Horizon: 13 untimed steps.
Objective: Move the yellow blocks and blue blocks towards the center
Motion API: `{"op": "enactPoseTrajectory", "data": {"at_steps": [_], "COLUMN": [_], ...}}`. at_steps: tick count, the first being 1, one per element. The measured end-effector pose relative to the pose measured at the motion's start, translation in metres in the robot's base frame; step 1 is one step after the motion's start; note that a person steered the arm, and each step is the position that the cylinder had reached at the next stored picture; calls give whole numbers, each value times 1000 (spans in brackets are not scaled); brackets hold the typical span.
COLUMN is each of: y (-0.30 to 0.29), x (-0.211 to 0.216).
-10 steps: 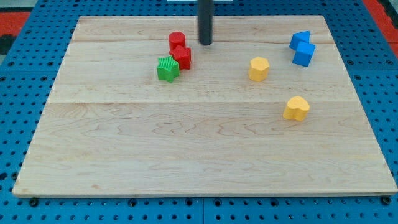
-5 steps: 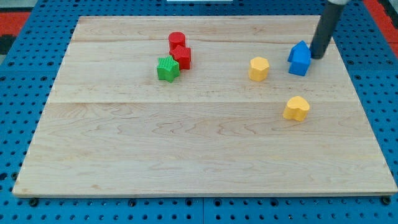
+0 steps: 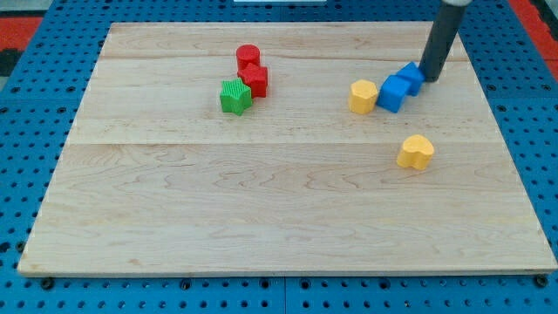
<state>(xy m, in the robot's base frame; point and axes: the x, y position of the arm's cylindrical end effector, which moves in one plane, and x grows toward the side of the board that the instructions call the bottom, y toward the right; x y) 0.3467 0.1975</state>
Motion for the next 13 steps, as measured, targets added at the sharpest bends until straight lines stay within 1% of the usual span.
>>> {"op": "enactPoseTrajectory", "data": {"at_steps": [1, 2, 3, 4, 5, 6, 7, 8, 9, 10, 11, 12, 13], "y": [-46, -20, 22, -11, -35, -51, -32, 49, 94, 44, -12, -60, -55], "x": [29, 28, -31, -54, -19, 3, 26, 40, 124, 151, 119, 115, 180]}}
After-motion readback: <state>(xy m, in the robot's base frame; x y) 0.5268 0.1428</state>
